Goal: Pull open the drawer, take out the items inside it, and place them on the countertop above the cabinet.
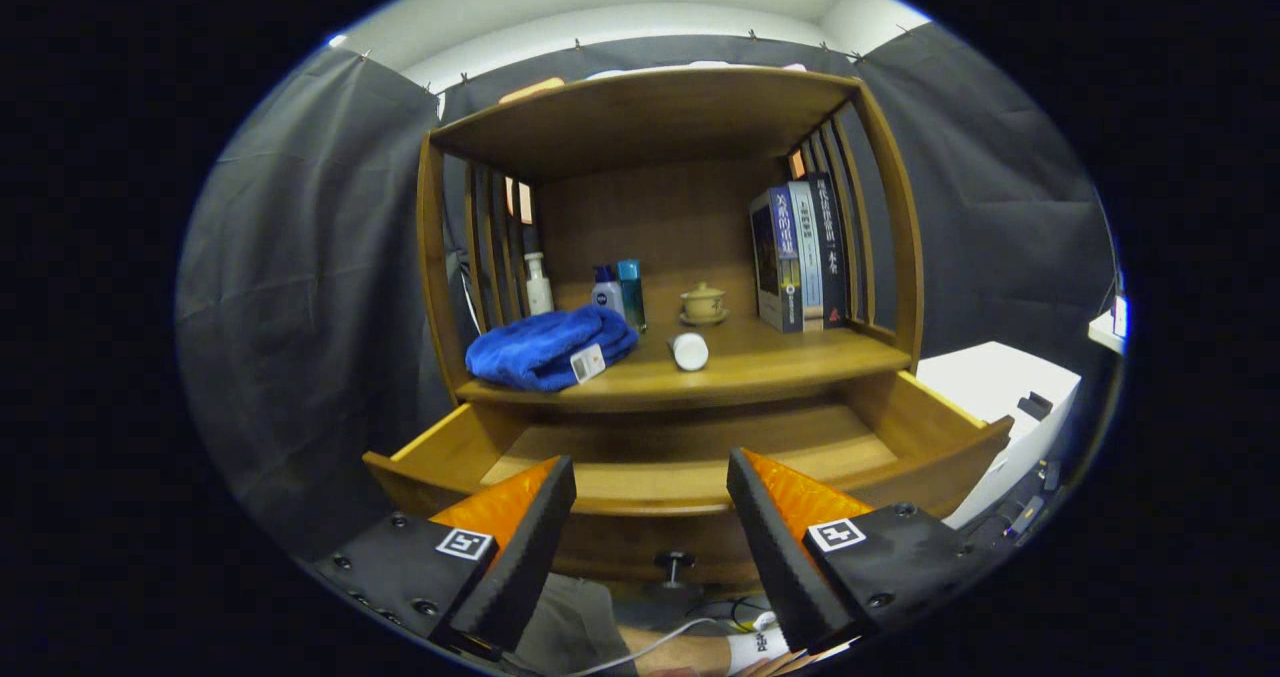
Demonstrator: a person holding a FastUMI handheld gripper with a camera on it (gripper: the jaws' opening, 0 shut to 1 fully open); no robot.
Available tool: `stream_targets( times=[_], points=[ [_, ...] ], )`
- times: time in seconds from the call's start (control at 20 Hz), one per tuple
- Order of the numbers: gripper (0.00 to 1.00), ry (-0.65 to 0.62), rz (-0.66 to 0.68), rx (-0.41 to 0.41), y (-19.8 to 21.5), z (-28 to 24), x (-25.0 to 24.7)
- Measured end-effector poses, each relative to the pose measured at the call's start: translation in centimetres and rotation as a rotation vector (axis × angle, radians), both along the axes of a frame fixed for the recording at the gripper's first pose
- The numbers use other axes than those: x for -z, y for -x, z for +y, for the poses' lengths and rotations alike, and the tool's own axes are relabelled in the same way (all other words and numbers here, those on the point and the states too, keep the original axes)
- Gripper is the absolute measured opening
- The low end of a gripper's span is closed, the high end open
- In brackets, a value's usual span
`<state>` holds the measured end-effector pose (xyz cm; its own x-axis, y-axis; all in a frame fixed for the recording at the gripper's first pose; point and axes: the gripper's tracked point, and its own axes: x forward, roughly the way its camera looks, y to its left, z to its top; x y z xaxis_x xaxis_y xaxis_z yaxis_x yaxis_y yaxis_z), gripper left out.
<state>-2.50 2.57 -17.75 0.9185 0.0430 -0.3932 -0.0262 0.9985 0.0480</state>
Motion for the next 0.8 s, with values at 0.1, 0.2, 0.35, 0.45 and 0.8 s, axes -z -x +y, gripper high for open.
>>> stream_targets(
  times=[0.1,0.2,0.35,0.45,0.8],
  points=[
    [0.99,0.024,0.044,-0.002,1.0,-0.3,2.0],
    [0.99,0.025,0.069,0.007,1.6,-0.4,3.5],
    [0.99,-0.003,0.100,0.023,2.0,-0.5,5.3],
    [0.99,0.011,0.121,0.027,2.0,-0.9,6.4],
    [0.99,0.012,0.152,0.060,1.6,-1.3,8.7]
  ],
)
